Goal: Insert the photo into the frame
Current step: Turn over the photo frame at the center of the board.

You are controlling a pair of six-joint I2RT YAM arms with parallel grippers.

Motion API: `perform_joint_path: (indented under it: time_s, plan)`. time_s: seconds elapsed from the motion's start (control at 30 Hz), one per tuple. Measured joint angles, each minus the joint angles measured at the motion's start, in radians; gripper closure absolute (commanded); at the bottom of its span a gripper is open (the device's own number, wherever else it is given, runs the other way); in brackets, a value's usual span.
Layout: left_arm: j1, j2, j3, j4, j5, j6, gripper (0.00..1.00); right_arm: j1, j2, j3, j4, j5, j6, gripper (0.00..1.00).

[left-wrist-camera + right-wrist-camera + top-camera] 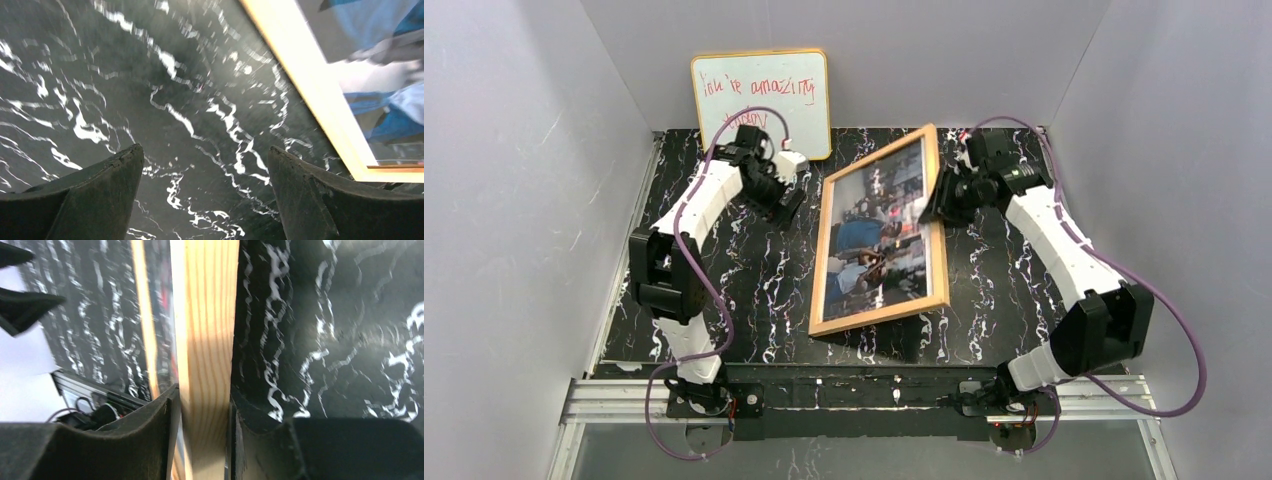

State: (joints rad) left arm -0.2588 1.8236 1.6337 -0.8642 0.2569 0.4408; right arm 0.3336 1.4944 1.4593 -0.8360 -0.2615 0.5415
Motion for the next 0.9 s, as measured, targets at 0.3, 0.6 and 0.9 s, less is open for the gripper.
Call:
perform_joint_path:
  time_s: [0.3,0.6,0.9]
  plan:
    - [0.207,0.0,-0.177,0.026,0.055,0.121,0.08,-0.032,-0.134,-0.381,0.163,-0.056,0.024,0.65]
    - [0.233,-0.045,-0.303,0.061,0.093,0.167,0.02,-0.051,-0.12,-0.548,0.374,-0.131,0.042,0.61]
    - [0.267,-0.102,-0.442,0.203,0.102,0.115,0.02,-0.069,-0.019,-0.6,0.478,-0.048,0.028,0.3]
